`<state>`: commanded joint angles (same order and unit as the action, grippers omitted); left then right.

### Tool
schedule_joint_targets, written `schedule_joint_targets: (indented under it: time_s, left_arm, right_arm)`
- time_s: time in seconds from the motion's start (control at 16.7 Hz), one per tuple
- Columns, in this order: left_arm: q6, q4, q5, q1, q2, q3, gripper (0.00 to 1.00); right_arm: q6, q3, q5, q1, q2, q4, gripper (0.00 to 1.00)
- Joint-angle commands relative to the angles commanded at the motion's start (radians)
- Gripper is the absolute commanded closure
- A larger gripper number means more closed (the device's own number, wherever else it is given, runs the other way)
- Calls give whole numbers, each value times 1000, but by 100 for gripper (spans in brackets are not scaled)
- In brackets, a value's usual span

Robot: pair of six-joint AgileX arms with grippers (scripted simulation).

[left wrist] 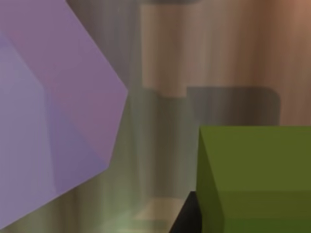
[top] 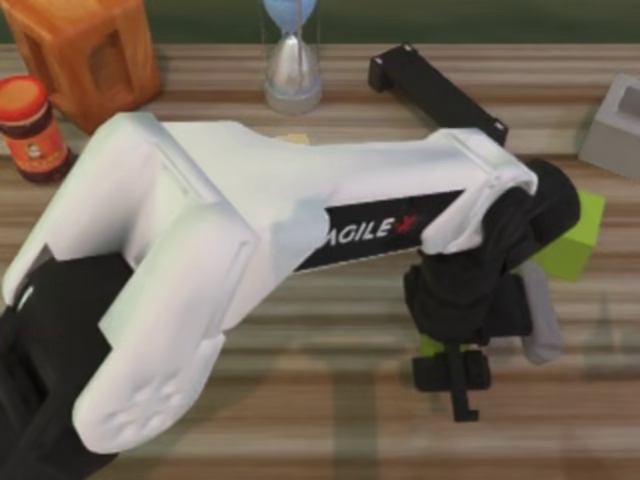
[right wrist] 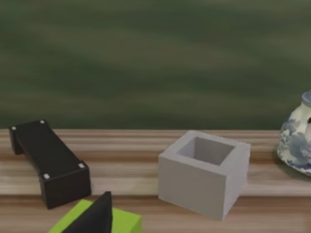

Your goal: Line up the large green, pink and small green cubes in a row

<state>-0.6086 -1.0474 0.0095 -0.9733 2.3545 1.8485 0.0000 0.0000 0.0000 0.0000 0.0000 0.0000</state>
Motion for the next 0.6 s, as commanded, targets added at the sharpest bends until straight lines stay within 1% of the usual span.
schedule_joint_targets:
  time_s: [0.12,0.6]
  left_arm:
    - [0,0,0,0,0,0,100]
    - [0,0,0,0,0,0,40]
  right_arm:
    - [0,0,0,0,0,0,0]
    - [0,0,0,0,0,0,0]
